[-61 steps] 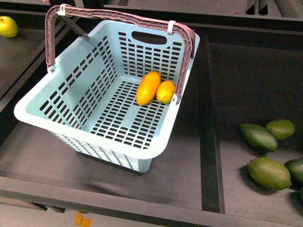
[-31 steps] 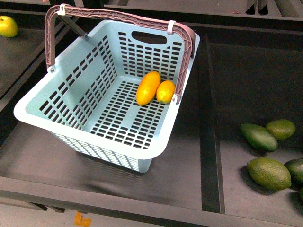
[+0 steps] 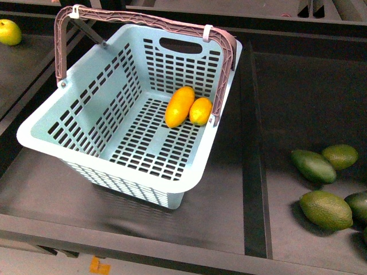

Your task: Pick lemon and mango into basket

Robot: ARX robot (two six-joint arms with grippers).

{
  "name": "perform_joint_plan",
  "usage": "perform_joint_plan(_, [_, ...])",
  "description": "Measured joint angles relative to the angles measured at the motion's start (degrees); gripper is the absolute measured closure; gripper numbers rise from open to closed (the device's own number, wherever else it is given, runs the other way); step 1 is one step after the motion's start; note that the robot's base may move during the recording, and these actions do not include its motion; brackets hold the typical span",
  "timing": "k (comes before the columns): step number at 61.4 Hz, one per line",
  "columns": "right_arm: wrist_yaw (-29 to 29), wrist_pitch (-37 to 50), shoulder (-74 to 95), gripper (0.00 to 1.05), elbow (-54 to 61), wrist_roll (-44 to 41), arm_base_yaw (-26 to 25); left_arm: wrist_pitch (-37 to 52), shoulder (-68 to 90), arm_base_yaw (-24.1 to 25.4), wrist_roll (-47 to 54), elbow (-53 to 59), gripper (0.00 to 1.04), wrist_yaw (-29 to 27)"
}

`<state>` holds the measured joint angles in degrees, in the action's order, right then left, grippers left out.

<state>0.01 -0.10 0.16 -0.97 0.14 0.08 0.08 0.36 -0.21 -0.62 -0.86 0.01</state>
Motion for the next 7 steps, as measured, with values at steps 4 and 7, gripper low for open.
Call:
perform_joint_plan(4, [0.0,0.0,0.0,0.09,0.0,0.0,0.0,0.0,0.0,0.0,0.1,0.0,0.06,0.0])
perform_joint_plan(7, [0.0,0.0,0.0,0.09,0.0,0.0,0.0,0.0,0.0,0.0,0.1,0.0,0.07,0.0])
